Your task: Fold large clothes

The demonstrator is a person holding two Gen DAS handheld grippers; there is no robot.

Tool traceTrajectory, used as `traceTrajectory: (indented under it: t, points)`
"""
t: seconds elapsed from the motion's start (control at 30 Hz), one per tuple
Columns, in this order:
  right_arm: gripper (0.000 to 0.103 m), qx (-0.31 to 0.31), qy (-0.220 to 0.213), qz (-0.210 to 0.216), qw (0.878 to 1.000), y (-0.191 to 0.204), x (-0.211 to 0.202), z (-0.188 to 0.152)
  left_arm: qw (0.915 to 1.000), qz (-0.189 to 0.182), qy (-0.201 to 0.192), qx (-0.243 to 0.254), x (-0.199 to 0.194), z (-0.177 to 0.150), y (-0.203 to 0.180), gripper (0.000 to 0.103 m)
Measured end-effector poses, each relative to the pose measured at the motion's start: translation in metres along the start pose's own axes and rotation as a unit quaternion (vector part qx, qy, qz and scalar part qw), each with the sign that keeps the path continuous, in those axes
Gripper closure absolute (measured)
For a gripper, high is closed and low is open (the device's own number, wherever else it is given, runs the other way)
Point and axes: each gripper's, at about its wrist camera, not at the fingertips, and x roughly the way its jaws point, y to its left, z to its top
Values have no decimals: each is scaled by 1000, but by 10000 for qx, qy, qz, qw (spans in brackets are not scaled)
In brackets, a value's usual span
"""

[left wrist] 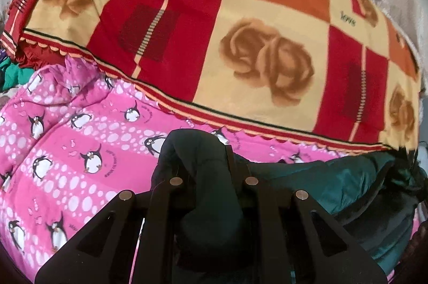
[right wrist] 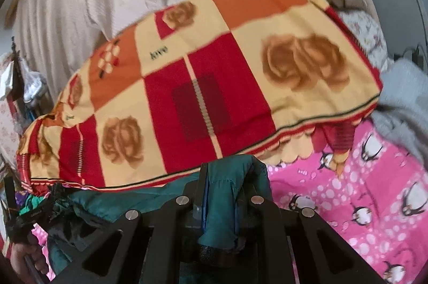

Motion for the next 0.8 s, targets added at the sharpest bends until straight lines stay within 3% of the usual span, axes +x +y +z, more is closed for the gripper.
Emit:
traceTrajectory:
  t: [0.2,0.8]
  points:
    - [91,-81,303,-150,9994,-2,35,-8,9982,395,165,410,30,-10,-10,90]
    - [90,76,1340,-451,9899,-23,105,-40,9976,270,544,343,77,-19,-5,87]
